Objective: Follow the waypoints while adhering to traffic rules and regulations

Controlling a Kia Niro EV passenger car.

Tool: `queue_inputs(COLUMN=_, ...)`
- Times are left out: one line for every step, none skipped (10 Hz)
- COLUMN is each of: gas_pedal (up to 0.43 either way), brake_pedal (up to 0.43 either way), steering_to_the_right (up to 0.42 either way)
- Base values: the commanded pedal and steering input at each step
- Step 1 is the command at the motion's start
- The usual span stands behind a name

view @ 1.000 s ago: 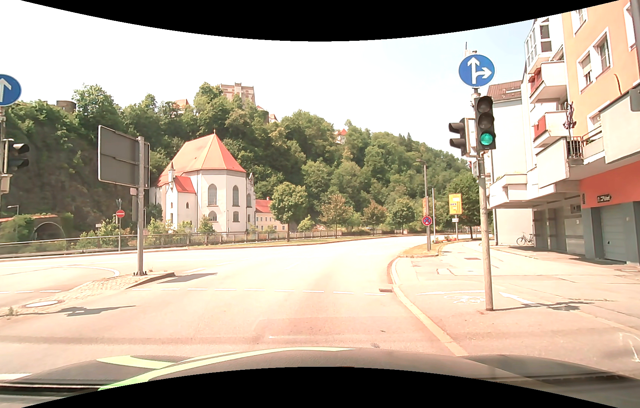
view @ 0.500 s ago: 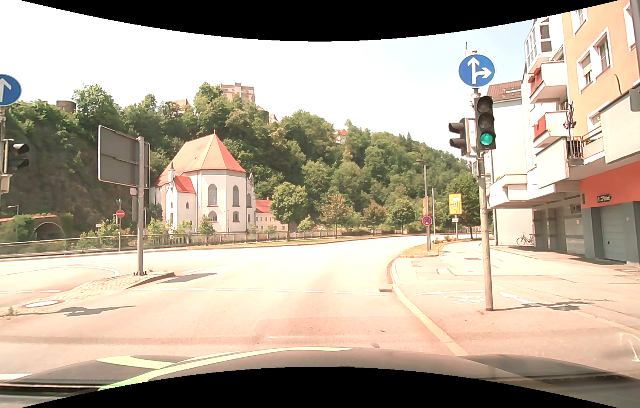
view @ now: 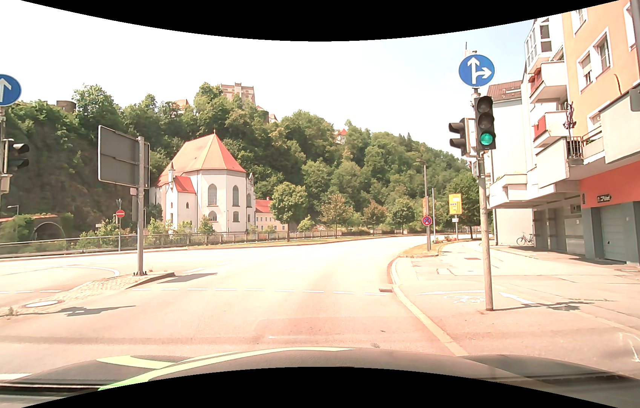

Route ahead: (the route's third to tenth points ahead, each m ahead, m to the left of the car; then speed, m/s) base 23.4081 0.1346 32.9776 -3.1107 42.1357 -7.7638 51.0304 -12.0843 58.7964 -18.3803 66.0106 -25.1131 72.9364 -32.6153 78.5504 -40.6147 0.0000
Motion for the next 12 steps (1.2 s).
queue_inputs(gas_pedal=0.0, brake_pedal=0.335, steering_to_the_right=0.033)
queue_inputs(gas_pedal=0.0, brake_pedal=0.335, steering_to_the_right=0.033)
queue_inputs(gas_pedal=0.0, brake_pedal=0.335, steering_to_the_right=0.034)
queue_inputs(gas_pedal=0.0, brake_pedal=0.335, steering_to_the_right=0.033)
queue_inputs(gas_pedal=0.0, brake_pedal=0.335, steering_to_the_right=0.033)
queue_inputs(gas_pedal=0.0, brake_pedal=0.335, steering_to_the_right=0.033)
queue_inputs(gas_pedal=0.0, brake_pedal=0.335, steering_to_the_right=0.033)
queue_inputs(gas_pedal=0.0, brake_pedal=0.335, steering_to_the_right=0.033)
queue_inputs(gas_pedal=0.0, brake_pedal=0.335, steering_to_the_right=0.034)
queue_inputs(gas_pedal=0.0, brake_pedal=0.335, steering_to_the_right=0.033)
queue_inputs(gas_pedal=0.0, brake_pedal=0.335, steering_to_the_right=0.034)
queue_inputs(gas_pedal=0.0, brake_pedal=0.262, steering_to_the_right=0.033)
